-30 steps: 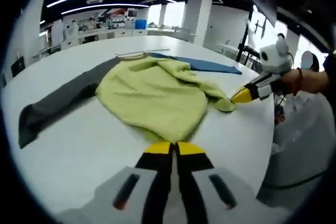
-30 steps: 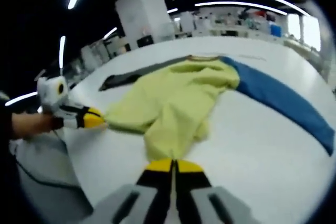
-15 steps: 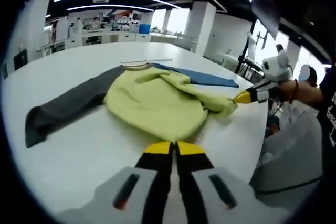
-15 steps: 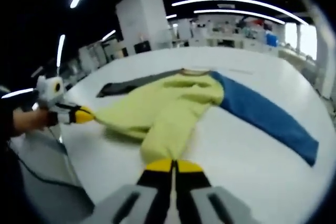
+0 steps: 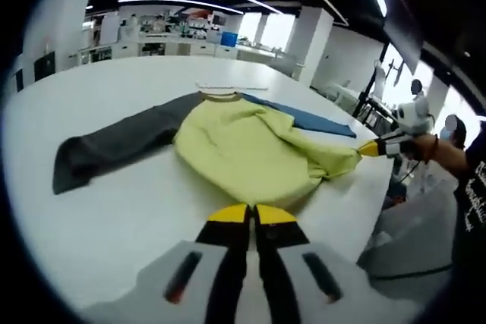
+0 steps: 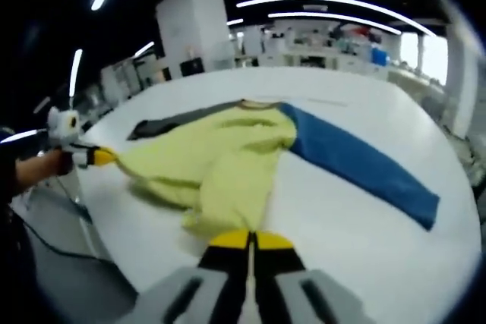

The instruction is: Fold the garment on the visible template until the final outline fits inside the template.

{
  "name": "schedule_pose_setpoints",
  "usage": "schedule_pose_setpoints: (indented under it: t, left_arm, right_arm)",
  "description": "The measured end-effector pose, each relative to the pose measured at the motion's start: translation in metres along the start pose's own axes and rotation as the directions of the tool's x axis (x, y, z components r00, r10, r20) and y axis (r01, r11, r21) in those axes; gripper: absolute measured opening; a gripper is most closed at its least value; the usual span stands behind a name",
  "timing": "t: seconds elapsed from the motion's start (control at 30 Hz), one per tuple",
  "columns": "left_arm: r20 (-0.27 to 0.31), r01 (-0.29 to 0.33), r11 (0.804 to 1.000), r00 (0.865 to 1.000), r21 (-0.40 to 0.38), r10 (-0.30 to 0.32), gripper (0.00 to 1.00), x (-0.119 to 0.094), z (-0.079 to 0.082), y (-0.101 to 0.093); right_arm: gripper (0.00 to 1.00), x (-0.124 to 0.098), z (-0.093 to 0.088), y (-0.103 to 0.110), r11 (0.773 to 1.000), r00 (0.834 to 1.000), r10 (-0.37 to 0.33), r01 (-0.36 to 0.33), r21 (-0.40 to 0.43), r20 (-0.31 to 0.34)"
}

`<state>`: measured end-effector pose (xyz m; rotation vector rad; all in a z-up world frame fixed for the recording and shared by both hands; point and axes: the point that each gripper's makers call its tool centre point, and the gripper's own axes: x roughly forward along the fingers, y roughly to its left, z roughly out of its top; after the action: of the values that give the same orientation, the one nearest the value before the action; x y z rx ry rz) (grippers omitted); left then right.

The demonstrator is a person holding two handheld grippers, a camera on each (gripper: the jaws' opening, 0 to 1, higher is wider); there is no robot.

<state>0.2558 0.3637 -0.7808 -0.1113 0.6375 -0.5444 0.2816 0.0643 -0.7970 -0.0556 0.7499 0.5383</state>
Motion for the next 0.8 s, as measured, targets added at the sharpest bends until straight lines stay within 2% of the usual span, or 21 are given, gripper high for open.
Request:
schedule_pose_setpoints:
  t: [0.2, 0.33, 0.5, 0.53, 0.8]
  left_arm:
    - [-0.026, -0.028, 0.999, 0.999, -0.023, 0.027, 0.0, -0.006, -0.006, 0.01]
    - [-0.074, -0.067, 0.997, 0.995, -0.041, 0.064, 0.0, -0.008, -0.016, 0.021]
    - [-0.108, -0.077, 0.996, 0.992, -0.049, 0.072, 0.0, -0.01, -0.023, 0.022]
    - [-0.128, -0.092, 0.995, 0.988, -0.044, 0.085, 0.0, -0.009, -0.026, 0.024]
    - [-0.16, -0.112, 0.992, 0.982, -0.051, 0.103, 0.0, -0.007, -0.039, 0.029]
  right_arm:
    - [0.0, -0.005, -0.004, -0.011, 1.0, 1.0, -0.028, 0.029, 0.012, -0.01]
    - [0.0, -0.009, -0.009, -0.018, 0.999, 0.998, -0.049, 0.049, 0.0, -0.025]
    - [0.0, -0.013, -0.015, -0.022, 0.998, 0.997, -0.066, 0.065, -0.01, -0.043]
    - [0.0, -0.012, -0.018, -0.023, 0.997, 0.996, -0.075, 0.075, -0.01, -0.054]
    - [0.0, -0.005, -0.041, -0.026, 0.996, 0.987, -0.093, 0.093, -0.005, -0.128]
